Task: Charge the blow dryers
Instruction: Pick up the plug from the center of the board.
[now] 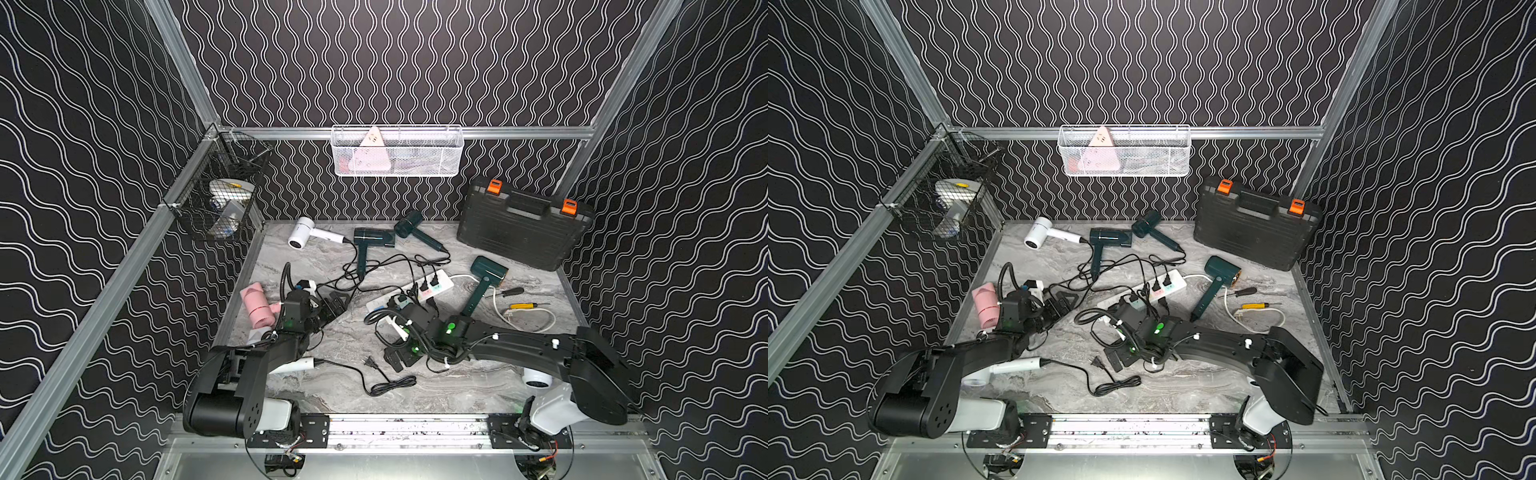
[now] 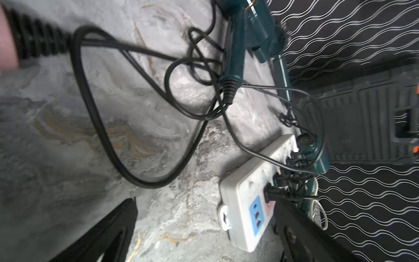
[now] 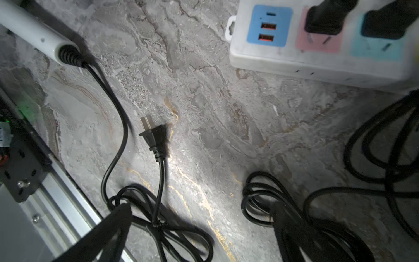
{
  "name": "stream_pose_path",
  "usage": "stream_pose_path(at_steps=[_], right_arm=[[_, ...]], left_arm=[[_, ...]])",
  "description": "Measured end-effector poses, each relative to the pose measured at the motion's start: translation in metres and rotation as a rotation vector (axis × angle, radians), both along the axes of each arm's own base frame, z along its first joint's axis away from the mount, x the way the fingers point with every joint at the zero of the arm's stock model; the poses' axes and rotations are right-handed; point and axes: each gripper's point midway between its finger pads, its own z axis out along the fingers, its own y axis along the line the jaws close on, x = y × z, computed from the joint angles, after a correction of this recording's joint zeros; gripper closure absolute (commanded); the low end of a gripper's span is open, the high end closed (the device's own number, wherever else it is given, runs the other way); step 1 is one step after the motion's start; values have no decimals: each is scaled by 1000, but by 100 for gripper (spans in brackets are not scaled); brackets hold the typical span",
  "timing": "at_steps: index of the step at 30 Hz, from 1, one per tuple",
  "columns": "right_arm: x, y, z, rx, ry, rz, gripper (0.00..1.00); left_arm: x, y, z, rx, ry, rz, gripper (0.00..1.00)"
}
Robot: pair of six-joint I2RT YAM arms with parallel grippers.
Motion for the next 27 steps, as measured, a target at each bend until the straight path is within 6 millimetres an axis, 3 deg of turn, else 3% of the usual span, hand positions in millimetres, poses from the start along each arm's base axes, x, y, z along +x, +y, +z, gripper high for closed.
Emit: stream_pose_path(at_steps=[3,10,18,27], right_arm=[[-20,12,-14,-51,19,64,1],[-33,18,-34,-105,36,102,31],[-38,26,-54,-164,38,118,55],[-33,25,-67,-210,9,100,72]], left_arm=[[0,1,10,1,-31,3,1],[-1,4,20,14,-62,21,1],[-2,6,17,20,-54,29,1],[-1,6,17,21,-55,32,1]])
